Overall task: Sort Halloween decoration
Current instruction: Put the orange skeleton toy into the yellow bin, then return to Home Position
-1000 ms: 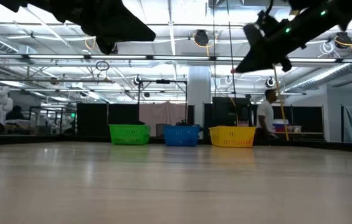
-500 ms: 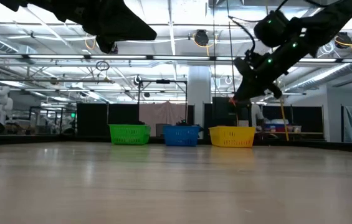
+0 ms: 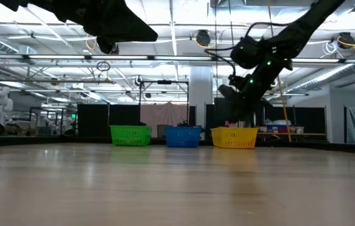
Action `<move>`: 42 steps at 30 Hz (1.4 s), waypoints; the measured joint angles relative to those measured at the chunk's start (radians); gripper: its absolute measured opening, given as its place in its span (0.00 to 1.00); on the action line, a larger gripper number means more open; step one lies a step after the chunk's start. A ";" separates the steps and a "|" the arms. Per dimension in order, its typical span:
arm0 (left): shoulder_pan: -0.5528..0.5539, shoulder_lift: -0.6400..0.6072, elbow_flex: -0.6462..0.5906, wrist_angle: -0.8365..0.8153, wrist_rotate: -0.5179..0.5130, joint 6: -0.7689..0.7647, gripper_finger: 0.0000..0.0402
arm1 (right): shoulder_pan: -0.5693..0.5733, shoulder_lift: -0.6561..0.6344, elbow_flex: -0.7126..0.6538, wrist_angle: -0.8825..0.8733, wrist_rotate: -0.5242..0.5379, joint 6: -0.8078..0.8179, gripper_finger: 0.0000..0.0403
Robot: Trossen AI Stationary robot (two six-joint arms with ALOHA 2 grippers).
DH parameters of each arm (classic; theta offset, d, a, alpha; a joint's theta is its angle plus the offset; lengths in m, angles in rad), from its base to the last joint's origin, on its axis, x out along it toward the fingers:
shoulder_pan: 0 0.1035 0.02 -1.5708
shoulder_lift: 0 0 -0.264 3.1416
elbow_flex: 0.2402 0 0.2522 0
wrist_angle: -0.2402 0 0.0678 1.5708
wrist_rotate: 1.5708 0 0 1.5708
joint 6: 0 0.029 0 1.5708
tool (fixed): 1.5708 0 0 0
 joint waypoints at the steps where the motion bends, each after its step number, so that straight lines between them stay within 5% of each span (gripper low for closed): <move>1: 0.000 0.000 0.000 0.000 0.000 0.000 0.00 | 0.000 0.017 0.011 -0.005 0.000 0.000 0.04; 9: 0.000 0.000 0.000 0.000 -0.001 0.000 0.00 | -0.006 0.098 0.044 -0.027 0.007 0.055 0.07; 25: 0.000 0.000 0.000 0.000 -0.001 0.000 0.00 | -0.011 0.076 0.044 -0.085 0.004 0.031 0.27; 33: 0.000 0.000 0.000 0.001 0.012 0.023 0.00 | 0.111 -0.178 0.044 -0.192 0.005 -0.080 0.28; 42: 0.000 -0.024 0.000 0.047 0.038 0.059 0.00 | 0.495 -0.507 -0.017 -0.214 0.123 -0.125 0.28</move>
